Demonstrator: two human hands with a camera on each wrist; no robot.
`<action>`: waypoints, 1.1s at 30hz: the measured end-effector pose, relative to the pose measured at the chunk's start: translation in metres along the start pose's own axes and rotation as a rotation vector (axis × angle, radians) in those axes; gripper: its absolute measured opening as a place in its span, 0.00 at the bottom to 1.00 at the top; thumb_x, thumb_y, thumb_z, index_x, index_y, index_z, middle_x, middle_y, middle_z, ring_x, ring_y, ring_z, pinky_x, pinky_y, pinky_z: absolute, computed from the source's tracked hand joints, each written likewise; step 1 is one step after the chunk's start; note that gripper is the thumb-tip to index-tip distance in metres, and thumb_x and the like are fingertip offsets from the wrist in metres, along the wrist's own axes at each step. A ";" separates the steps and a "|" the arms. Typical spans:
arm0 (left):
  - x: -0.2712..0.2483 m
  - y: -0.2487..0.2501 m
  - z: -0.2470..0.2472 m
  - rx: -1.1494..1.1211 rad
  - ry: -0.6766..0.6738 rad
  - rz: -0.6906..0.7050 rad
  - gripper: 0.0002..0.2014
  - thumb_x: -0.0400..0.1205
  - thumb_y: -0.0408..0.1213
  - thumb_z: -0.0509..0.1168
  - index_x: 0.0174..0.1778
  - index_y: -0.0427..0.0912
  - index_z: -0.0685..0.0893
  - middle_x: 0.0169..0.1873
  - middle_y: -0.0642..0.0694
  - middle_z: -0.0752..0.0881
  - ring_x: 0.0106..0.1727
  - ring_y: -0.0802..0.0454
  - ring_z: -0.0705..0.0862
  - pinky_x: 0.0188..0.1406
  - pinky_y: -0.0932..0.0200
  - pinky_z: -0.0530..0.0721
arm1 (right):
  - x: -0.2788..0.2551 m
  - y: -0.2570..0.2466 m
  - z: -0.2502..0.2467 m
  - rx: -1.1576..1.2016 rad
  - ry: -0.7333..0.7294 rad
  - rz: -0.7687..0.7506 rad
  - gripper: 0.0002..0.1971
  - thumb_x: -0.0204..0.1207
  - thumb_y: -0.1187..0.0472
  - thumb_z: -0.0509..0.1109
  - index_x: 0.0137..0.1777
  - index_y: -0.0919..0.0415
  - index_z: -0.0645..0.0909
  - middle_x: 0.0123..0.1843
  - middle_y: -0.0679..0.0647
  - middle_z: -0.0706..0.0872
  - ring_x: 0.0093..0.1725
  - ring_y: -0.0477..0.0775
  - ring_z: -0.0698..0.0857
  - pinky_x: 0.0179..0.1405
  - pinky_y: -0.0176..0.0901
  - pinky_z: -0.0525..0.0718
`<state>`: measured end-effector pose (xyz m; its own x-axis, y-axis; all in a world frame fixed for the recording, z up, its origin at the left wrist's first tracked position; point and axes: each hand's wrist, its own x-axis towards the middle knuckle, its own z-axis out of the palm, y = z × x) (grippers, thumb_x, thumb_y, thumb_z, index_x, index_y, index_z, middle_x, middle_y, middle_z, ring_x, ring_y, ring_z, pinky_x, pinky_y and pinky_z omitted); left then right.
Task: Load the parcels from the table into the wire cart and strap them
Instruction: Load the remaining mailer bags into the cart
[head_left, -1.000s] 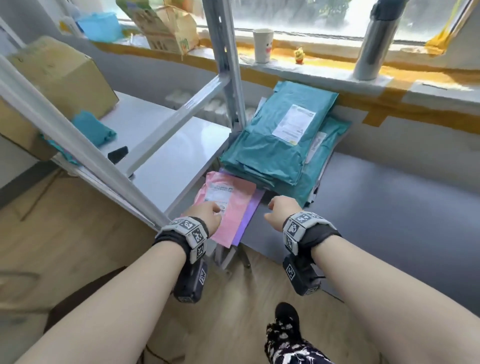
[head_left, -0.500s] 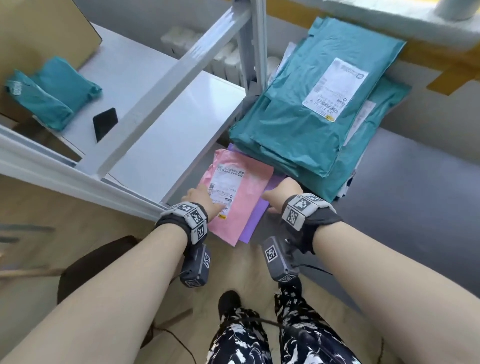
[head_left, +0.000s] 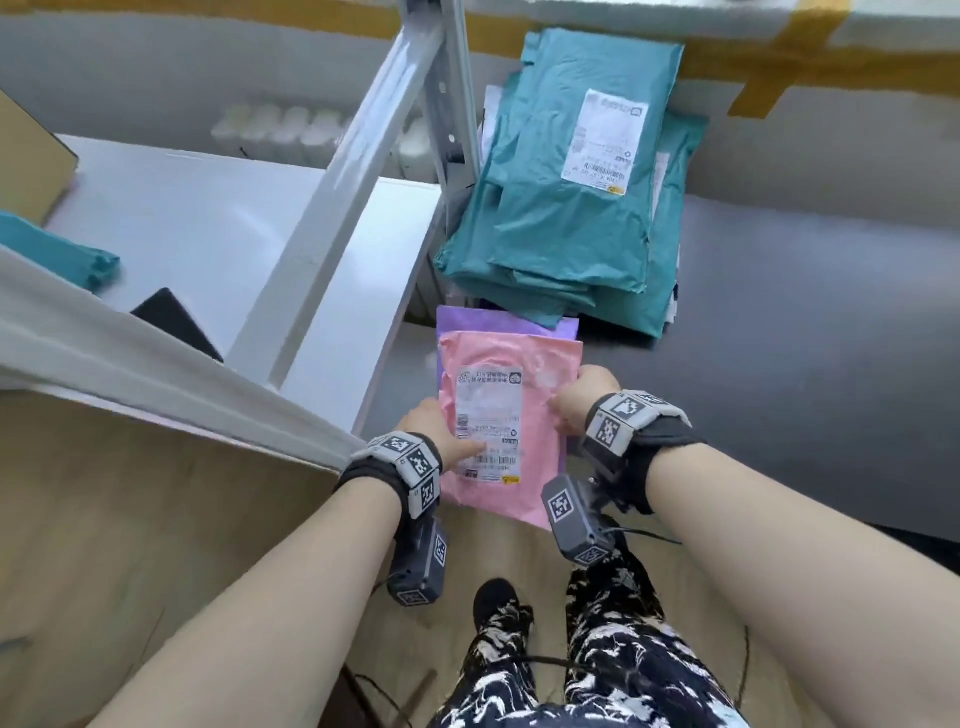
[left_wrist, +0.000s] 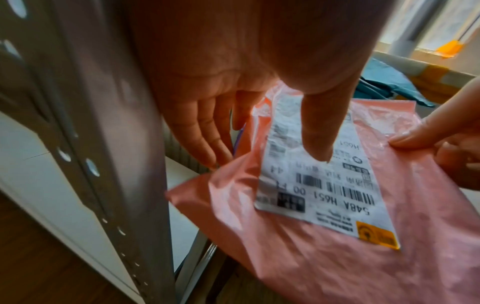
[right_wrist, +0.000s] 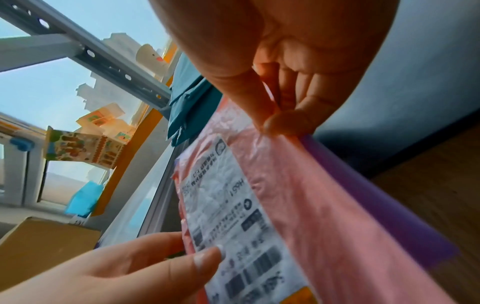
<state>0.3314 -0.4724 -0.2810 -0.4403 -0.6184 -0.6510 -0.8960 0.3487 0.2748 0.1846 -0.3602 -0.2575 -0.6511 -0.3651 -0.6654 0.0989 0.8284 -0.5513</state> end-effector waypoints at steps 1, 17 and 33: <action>-0.002 0.000 0.000 -0.002 -0.010 0.037 0.32 0.69 0.56 0.74 0.64 0.43 0.77 0.59 0.43 0.85 0.57 0.43 0.85 0.57 0.49 0.84 | -0.006 0.003 -0.001 0.016 0.017 -0.002 0.07 0.78 0.61 0.67 0.42 0.63 0.75 0.30 0.53 0.75 0.30 0.52 0.76 0.37 0.41 0.76; -0.067 0.126 0.008 -0.299 -0.148 0.371 0.20 0.88 0.49 0.48 0.67 0.42 0.76 0.54 0.40 0.81 0.30 0.46 0.88 0.34 0.57 0.82 | -0.071 0.084 -0.117 0.387 0.442 0.011 0.09 0.79 0.69 0.60 0.55 0.64 0.79 0.46 0.60 0.81 0.46 0.57 0.81 0.47 0.47 0.78; -0.199 0.384 0.167 0.151 -0.100 0.829 0.06 0.79 0.34 0.62 0.41 0.41 0.85 0.38 0.43 0.88 0.42 0.42 0.86 0.49 0.48 0.88 | -0.156 0.320 -0.339 0.487 0.709 0.163 0.09 0.82 0.70 0.57 0.47 0.65 0.79 0.52 0.64 0.86 0.38 0.59 0.87 0.20 0.31 0.79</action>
<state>0.0842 -0.0977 -0.1634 -0.9376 -0.0584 -0.3427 -0.2656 0.7564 0.5977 0.0627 0.1061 -0.1591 -0.8995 0.2264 -0.3737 0.4362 0.5147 -0.7381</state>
